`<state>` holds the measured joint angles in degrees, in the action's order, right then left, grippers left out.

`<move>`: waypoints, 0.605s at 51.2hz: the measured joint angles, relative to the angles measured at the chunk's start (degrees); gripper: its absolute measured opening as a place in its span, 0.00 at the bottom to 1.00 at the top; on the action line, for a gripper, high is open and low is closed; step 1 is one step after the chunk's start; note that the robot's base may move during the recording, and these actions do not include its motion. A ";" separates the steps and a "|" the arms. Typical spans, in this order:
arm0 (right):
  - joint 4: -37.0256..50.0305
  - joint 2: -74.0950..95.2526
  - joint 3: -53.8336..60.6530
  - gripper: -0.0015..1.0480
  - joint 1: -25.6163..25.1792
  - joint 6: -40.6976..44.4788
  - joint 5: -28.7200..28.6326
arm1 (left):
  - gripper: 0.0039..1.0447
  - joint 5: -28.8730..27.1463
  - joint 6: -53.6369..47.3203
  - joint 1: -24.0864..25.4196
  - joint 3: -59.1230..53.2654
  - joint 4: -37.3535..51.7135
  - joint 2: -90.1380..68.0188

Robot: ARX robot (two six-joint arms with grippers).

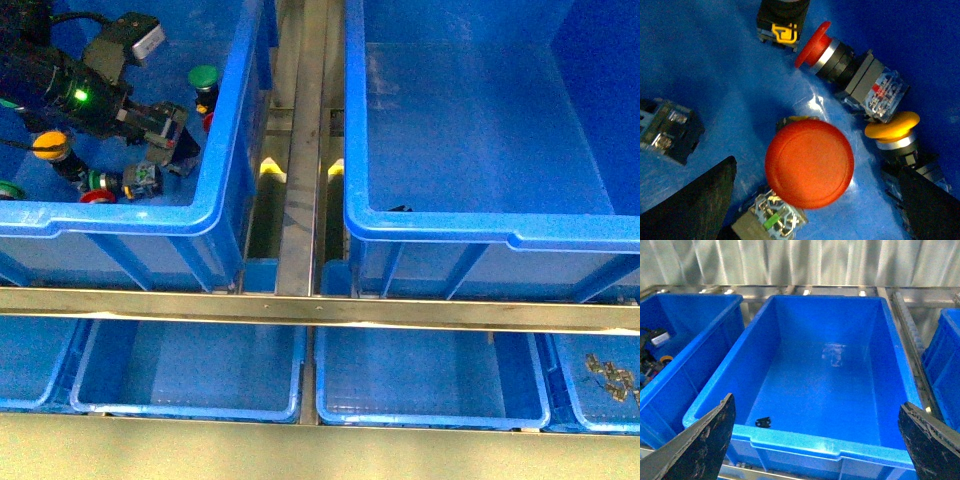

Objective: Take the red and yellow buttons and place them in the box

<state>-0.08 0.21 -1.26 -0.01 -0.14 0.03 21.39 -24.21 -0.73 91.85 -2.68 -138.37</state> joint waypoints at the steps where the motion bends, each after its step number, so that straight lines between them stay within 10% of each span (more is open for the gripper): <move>1: 0.00 0.00 0.00 0.94 0.00 0.00 -0.02 | 0.93 0.00 0.00 -0.15 0.50 -0.04 -0.39; 20: 0.00 0.00 0.00 0.94 0.00 0.00 0.00 | 0.93 -0.22 0.35 -1.03 4.92 -1.49 -2.62; 31: 0.00 0.00 0.00 0.94 0.00 0.00 0.00 | 0.60 -0.37 0.44 -0.48 4.94 -1.64 -2.91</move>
<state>-0.08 0.21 -1.26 -0.01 -0.14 0.03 21.02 -23.77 -1.21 96.79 -4.32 -141.27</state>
